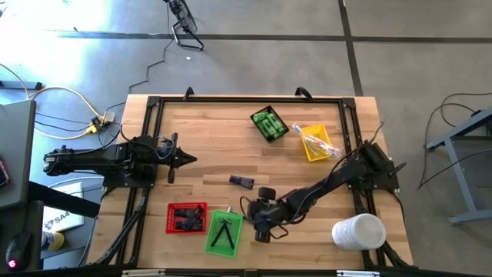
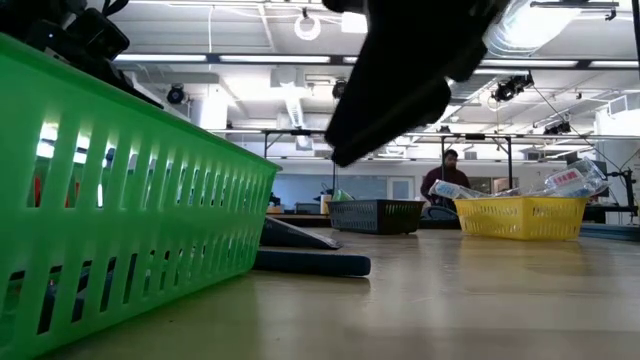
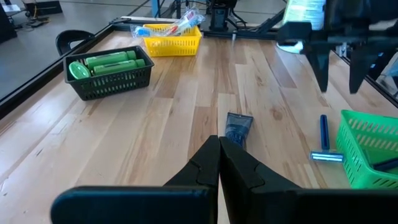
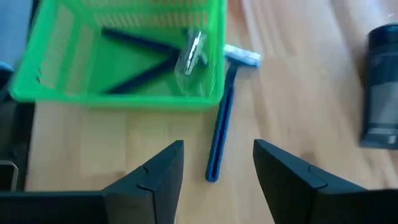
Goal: Pick & Place Travel size toiletries
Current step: Put the razor into the green bin
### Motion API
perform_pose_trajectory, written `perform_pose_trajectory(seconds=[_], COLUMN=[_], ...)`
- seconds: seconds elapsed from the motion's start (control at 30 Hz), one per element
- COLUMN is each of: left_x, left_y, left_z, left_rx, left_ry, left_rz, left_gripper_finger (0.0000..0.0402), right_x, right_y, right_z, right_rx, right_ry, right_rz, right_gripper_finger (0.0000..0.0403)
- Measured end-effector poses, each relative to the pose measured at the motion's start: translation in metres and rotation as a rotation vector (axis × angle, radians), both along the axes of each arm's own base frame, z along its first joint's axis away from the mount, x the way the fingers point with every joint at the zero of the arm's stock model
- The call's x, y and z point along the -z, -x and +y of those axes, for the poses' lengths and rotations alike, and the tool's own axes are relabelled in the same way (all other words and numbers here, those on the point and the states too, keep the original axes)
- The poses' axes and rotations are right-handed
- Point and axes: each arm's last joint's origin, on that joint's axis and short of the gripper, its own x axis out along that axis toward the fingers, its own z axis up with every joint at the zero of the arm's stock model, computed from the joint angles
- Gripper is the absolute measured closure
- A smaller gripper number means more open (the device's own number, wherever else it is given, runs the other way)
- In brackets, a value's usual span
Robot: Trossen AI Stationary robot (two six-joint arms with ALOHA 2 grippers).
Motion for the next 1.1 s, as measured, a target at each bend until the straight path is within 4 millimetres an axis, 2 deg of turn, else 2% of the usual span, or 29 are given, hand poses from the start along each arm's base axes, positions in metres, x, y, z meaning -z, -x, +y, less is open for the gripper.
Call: perform_pose_trajectory(seconds=[0.23, 0.67, 0.9, 1.1], left_x=[0.0, 0.001, 0.008, 0.008], left_y=[0.0, 0.0, 0.002, 0.002], left_z=[0.0, 0.0, 0.0, 0.0], left_rx=[-0.003, -0.002, -0.001, 0.0], left_ry=[0.0, -0.004, 0.003, 0.0], left_rz=[0.002, 0.012, 0.082, 0.084], left_gripper_finger=[0.0398, 0.0398, 0.0398, 0.0398], right_x=[0.028, 0.06, 0.067, 0.066], right_y=[-0.009, -0.013, -0.014, -0.013], right_z=[0.011, 0.013, 0.012, 0.01], right_rx=[-0.018, 0.014, 0.066, 0.082], right_ry=[-0.001, 0.015, 0.02, 0.048], right_rz=[-0.007, 0.05, 0.057, 0.053], right_gripper_finger=[0.0219, 0.022, 0.0223, 0.0271])
